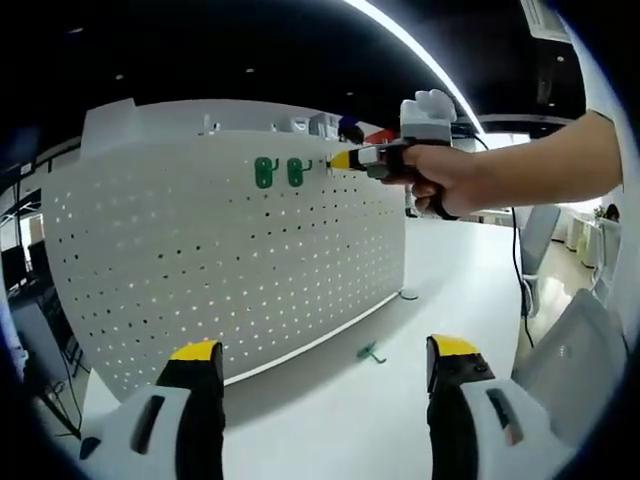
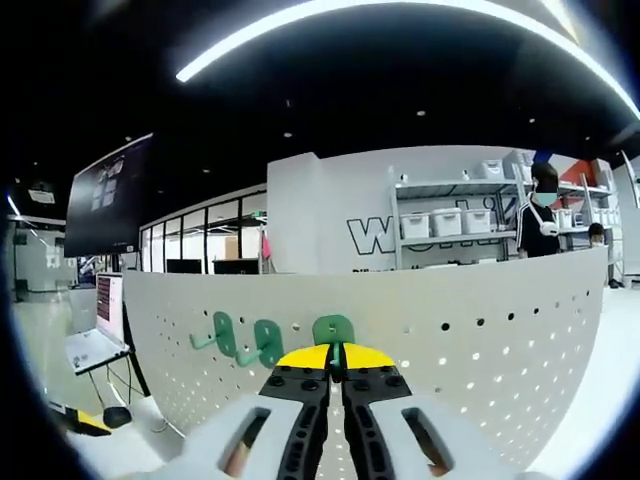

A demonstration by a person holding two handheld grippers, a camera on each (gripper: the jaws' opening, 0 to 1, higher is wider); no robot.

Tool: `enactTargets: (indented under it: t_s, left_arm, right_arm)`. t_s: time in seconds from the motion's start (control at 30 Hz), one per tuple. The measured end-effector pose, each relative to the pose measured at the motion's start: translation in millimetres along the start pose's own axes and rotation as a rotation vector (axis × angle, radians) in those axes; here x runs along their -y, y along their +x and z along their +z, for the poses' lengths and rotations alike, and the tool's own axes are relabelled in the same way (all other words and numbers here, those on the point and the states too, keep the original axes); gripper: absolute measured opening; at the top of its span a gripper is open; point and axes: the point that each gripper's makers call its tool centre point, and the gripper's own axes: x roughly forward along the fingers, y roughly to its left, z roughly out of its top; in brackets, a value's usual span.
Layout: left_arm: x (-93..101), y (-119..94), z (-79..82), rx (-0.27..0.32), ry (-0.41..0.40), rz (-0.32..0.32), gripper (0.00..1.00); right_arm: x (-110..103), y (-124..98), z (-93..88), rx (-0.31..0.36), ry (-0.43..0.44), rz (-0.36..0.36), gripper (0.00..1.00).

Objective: Insert the hook assembly into the mounting plate slot until the hook locks in place.

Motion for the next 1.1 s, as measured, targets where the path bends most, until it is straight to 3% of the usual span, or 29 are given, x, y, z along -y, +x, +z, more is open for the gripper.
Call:
enactTargets:
  t_s: [0.77,1.1]
  left_arm:
    - [-1.5,-1,-5.2,-0.017,-0.004,0.0,0.83]
    - [-1.1,-2,-10.0,-0.025,-0.018,0.001,0.82]
  right_arm:
    - [-2,9,-7.8,-0.009,0.009,0.0,0.01]
    - [-3,12,-7.8,-0.007,-0.001,-0.055,0.01]
